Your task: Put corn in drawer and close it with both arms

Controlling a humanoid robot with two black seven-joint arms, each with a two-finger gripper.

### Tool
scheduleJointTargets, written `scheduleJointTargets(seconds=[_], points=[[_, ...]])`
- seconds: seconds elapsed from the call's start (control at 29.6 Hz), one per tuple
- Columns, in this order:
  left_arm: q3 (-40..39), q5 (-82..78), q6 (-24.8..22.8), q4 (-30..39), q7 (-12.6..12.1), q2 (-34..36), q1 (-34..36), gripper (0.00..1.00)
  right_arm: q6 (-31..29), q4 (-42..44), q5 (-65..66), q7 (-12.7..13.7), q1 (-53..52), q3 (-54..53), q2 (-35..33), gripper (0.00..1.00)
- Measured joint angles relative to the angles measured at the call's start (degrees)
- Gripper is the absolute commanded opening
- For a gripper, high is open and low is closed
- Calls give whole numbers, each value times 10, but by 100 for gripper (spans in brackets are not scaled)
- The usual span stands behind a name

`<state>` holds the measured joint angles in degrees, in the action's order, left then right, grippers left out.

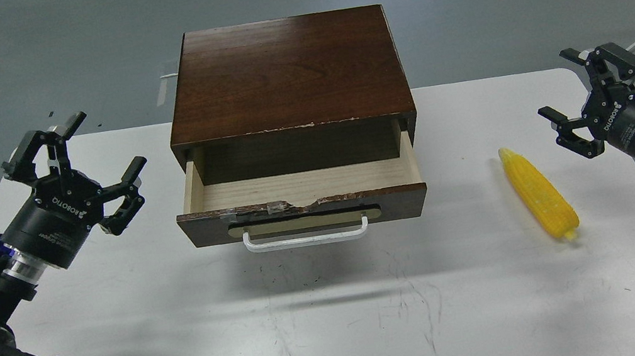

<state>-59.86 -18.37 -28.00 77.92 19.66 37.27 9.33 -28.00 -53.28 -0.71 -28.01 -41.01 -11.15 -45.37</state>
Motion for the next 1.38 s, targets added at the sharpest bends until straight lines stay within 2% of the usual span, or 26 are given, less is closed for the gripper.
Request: scheduleJointTargets(seconds=[0.51, 0.71, 0.88, 0.98, 1.11, 1.38], points=[[0, 3, 0, 1, 0, 1, -2, 100, 0, -8, 39, 0, -4, 3, -13, 100], [-2, 6, 0, 4, 4, 2, -2, 100, 0, -9, 205, 0, -51, 3, -59, 100], [-2, 5, 0, 6, 6, 2, -2, 100, 1, -8, 396, 0, -80, 8, -77, 100], [-2, 5, 0, 6, 6, 1, -2, 100, 31, -10, 541, 0, -82, 11, -77, 100], [-2, 5, 0, 7, 6, 2, -1, 100, 75, -11, 668, 0, -76, 27, -76, 100], [-3, 5, 0, 7, 6, 3, -1, 100, 98, 0, 729, 0, -106, 137, -46, 100]])
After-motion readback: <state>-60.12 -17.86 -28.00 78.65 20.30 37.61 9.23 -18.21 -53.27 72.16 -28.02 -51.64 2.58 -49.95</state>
